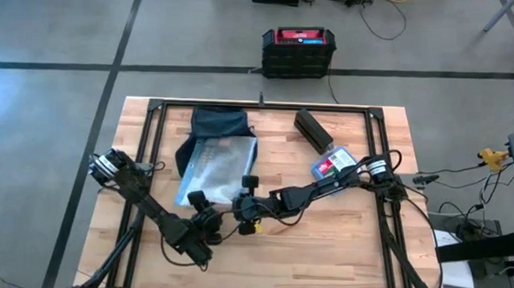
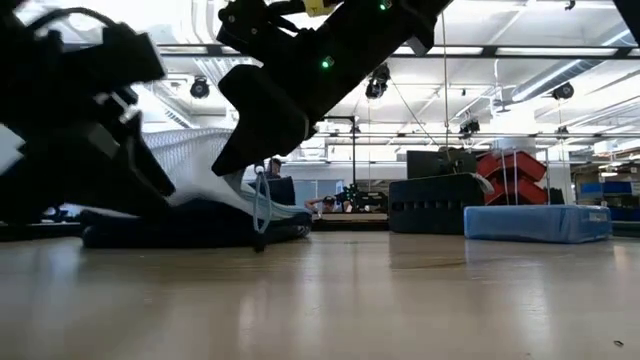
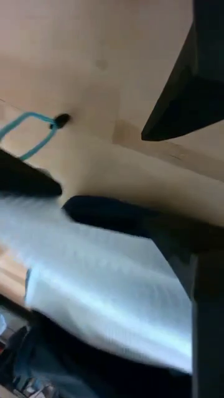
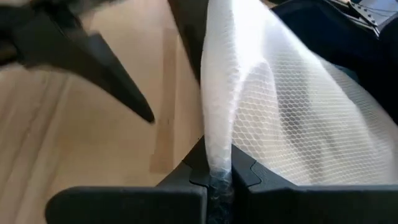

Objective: Unpack backpack
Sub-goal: Put the blue zip bag into the dark blue backpack

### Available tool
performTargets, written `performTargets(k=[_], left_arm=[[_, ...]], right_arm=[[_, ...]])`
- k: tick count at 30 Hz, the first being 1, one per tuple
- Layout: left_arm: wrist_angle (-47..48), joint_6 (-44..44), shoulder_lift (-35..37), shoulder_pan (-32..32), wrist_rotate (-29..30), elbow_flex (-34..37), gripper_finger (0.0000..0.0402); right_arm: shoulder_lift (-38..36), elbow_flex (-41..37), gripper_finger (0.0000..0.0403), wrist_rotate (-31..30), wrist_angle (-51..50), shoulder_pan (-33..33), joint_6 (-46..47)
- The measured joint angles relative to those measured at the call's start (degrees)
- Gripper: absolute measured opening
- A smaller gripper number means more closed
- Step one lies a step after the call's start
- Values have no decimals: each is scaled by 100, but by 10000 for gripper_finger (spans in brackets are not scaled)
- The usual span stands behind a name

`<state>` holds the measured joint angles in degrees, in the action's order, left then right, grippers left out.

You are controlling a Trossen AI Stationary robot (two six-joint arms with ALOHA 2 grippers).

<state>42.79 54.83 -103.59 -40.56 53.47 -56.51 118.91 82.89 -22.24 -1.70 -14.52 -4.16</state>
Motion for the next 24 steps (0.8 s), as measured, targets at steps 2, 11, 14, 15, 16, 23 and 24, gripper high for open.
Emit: performTargets(k=[2,11,14,15,16,23,24], left_arm=[[550,218,183,-88,6,-168,206],[3129,2718,738,-893,59,-438,166],[2485,2598,682,-1093,515,-430,149],[2143,2375,628,-1136,695,-430,144],[1791,2079,563,-1163,865,-422,139],[220,343,23,-1143,1316,-374,109],[238,393,-37,-1145,1316,-371,105]], right_arm=[[-34,0,0,25,-13,-15,80],[-103,57,0,731,241,23,-297],[-103,290,0,793,228,120,-571],[-105,373,0,793,255,174,-616],[-105,460,0,794,271,249,-666],[-123,1124,0,760,-217,756,-693],[-134,1250,0,755,-428,809,-647]])
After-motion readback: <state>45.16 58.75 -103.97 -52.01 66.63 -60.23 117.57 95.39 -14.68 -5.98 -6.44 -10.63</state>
